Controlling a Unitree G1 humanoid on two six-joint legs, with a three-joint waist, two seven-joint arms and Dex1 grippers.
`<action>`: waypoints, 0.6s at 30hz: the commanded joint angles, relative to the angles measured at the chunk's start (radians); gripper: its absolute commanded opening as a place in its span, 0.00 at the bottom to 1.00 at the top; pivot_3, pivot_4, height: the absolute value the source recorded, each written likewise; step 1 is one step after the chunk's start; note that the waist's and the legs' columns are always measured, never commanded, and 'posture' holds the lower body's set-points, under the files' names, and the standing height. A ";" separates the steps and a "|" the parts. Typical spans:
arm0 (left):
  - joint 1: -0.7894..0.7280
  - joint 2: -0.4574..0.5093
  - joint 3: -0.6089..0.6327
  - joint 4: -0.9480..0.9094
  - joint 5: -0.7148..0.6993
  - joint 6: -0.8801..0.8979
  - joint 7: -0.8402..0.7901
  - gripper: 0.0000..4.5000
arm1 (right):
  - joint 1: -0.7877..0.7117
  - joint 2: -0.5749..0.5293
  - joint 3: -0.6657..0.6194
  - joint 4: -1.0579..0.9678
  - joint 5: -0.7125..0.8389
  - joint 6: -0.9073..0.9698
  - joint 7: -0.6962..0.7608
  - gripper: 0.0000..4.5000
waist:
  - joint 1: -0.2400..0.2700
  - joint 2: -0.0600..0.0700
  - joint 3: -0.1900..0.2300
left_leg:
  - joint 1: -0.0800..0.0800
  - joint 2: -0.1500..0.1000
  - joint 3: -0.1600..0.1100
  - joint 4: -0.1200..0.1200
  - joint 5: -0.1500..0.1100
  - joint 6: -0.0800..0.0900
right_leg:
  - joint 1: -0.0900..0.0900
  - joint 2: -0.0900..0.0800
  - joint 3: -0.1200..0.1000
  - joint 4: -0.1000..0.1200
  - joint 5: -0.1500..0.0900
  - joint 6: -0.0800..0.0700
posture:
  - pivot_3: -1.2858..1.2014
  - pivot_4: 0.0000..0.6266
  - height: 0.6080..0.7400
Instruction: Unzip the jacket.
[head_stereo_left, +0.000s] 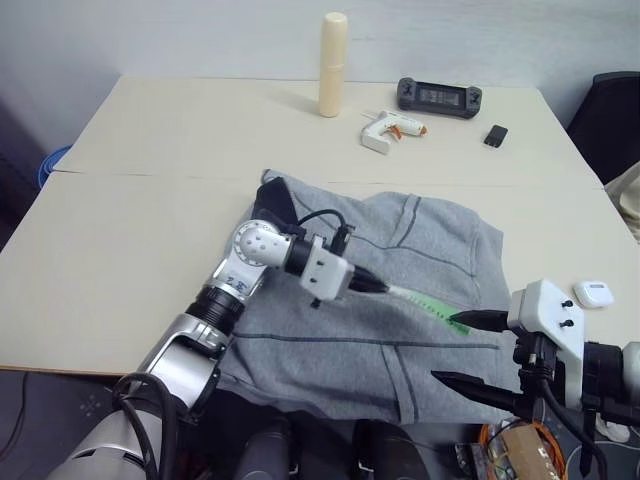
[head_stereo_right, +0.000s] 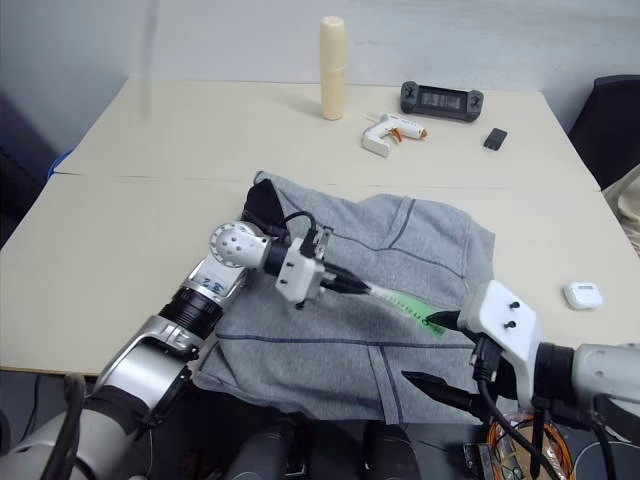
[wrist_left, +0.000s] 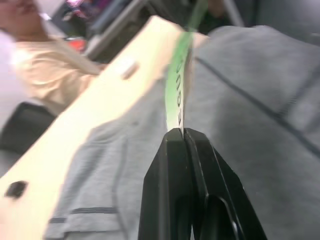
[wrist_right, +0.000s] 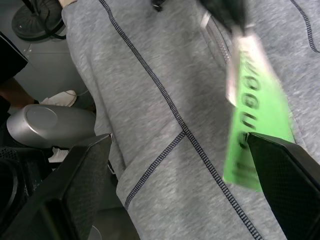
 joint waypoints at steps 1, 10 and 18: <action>-0.003 -0.021 -0.021 -0.030 0.116 0.021 0.113 0.01 | -0.016 -0.013 0.001 0.002 -0.002 -0.023 -0.002 1.00 | -0.001 0.000 0.000 | 0.000 0.000 0.000 0.000 0.000 0.000 | 0.000 0.000 0.000 0.000 0.000 0.000 | 0.52 0.24 1.00; 0.075 0.016 -0.099 -0.157 0.308 0.152 0.188 0.09 | -0.020 0.004 0.013 0.028 -0.040 -0.043 -0.008 1.00 | -0.001 0.000 0.000 | 0.000 0.000 0.000 0.000 0.000 0.000 | 0.000 -0.001 0.000 0.000 0.000 0.000 | 0.52 0.24 1.00; 0.101 0.075 -0.028 -0.305 0.179 0.359 0.090 0.56 | -0.063 0.015 0.123 0.051 -0.171 -0.105 -0.061 1.00 | -0.002 0.000 0.000 | 0.000 0.001 -0.001 0.000 0.000 0.000 | 0.000 -0.001 0.000 0.000 0.000 0.000 | 0.52 0.24 1.00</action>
